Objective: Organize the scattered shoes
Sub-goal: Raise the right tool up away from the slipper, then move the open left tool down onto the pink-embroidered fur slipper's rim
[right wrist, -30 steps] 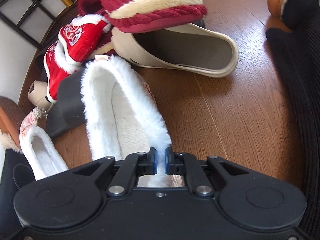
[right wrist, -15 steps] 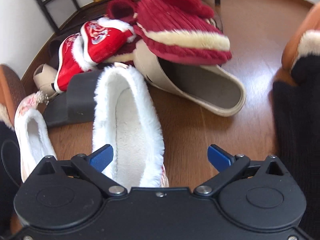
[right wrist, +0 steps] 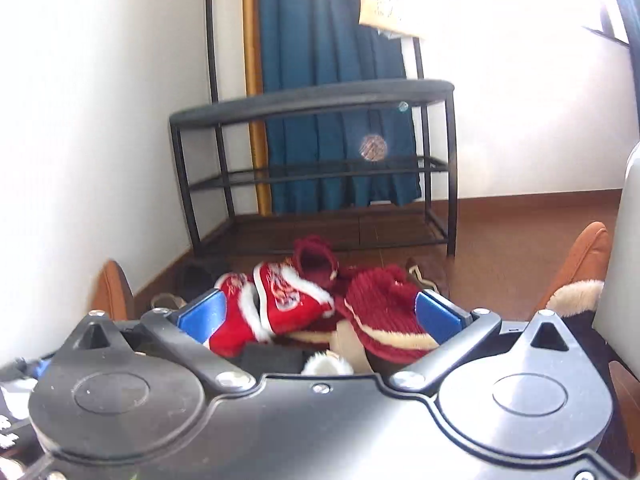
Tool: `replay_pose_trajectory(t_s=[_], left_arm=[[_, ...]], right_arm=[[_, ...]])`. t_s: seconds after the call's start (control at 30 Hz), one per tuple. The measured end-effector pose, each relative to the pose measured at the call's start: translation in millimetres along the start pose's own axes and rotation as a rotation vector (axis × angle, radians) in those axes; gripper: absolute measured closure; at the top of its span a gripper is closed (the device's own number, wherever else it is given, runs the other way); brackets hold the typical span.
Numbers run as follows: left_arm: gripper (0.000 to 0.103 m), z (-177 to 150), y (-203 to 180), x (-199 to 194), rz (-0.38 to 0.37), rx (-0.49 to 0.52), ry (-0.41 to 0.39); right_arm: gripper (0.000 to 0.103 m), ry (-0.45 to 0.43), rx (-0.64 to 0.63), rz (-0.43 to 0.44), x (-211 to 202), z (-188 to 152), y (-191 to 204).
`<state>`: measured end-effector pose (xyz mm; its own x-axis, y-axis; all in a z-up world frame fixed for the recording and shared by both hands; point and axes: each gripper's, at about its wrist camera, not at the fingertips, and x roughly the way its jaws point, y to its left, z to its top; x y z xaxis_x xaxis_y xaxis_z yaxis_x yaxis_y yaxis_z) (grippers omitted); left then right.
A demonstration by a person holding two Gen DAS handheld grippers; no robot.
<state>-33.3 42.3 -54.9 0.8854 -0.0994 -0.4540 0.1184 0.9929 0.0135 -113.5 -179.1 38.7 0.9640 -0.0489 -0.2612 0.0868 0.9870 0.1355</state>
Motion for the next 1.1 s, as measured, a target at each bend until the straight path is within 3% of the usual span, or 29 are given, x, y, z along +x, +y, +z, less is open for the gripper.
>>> replay_pose_trajectory(t_s=[0.17, 0.3, 0.47, 0.7, 1.1], left_arm=[[0.0, 3.5, -6.8, 19.4, 0.005, 0.011, 0.009], [0.0, -5.1, 0.5, 22.2, 0.038, 0.005, 0.019], [0.0, -31.1, -6.0, 28.4, 0.047, 0.033, 0.109], [0.001, -19.9, -8.2, 61.5, 0.101, -0.015, 0.112], [0.001, -18.3, -18.3, 87.8, 0.092, -0.009, 0.105]], right_arm=[[0.0, -0.07, 0.034, 0.021, -13.8, 29.3, -12.7], [0.0, -0.072, 0.077, 0.033, -10.7, 40.5, -24.2], [0.0, -0.039, 0.107, 0.034, 3.6, 36.0, -30.1], [0.0, 0.002, 0.09, 0.04, 20.7, 27.5, -32.2], [0.0, 0.012, 0.11, 0.02, 25.7, 24.9, -38.3]])
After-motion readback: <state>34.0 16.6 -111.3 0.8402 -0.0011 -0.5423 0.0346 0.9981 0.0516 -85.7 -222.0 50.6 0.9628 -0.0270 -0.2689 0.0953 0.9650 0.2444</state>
